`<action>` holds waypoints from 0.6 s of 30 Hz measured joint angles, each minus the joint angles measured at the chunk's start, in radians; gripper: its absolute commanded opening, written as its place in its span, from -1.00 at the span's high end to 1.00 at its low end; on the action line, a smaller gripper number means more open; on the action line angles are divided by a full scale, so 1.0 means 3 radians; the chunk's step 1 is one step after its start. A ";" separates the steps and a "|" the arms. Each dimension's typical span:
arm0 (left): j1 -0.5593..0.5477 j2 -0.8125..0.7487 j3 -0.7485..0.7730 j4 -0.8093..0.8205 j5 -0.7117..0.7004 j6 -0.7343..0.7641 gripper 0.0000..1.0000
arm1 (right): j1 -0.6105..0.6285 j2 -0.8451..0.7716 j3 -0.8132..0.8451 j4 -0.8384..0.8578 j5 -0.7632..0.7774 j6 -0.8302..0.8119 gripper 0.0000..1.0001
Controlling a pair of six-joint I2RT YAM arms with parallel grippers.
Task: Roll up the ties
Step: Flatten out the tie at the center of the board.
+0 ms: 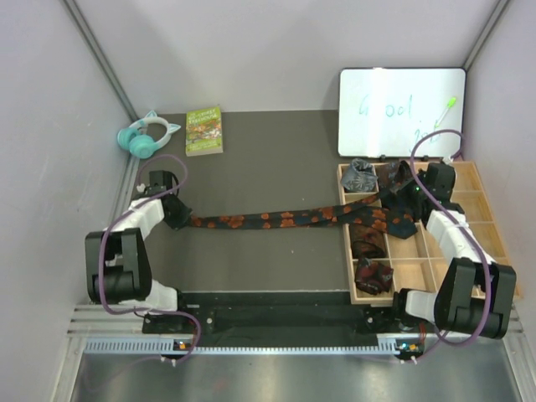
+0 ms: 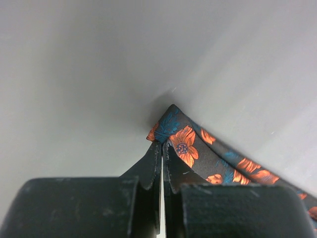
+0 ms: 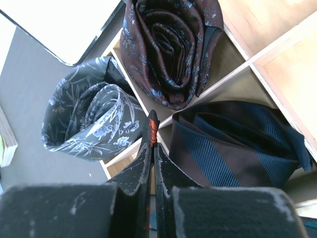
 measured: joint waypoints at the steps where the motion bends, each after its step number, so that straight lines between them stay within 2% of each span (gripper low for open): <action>1: 0.0003 0.0052 0.0033 0.0010 0.0022 -0.0008 1.00 | 0.0000 0.0018 0.0000 0.0009 -0.0013 -0.0009 1.00; 11: 0.0048 0.0506 0.0436 0.0066 0.0161 -0.0070 1.00 | 0.0000 -0.0098 -0.0154 0.0078 -0.0127 -0.0100 0.96; 12: 0.0071 0.0538 0.0470 0.0067 0.0174 -0.0072 1.00 | 0.0000 -0.0150 -0.0200 0.0046 -0.0141 -0.0112 0.84; 13: 0.0092 0.0562 0.0498 0.0066 0.0195 -0.0075 1.00 | 0.0000 -0.0189 -0.0234 0.0023 -0.0150 -0.0116 0.18; 14: 0.0118 0.0591 0.0526 0.0070 0.0220 -0.0079 1.00 | 0.0000 -0.0243 -0.0272 -0.0014 -0.0160 -0.0128 -0.12; 16: 0.0169 0.0635 0.0561 0.0071 0.0261 -0.0090 1.00 | -0.0001 -0.0333 -0.0324 -0.0109 -0.0164 -0.0126 -0.42; 18: 0.0192 0.0661 0.0579 0.0069 0.0294 -0.0099 1.00 | 0.0000 -0.0434 -0.0355 -0.0224 -0.0168 -0.0139 -0.45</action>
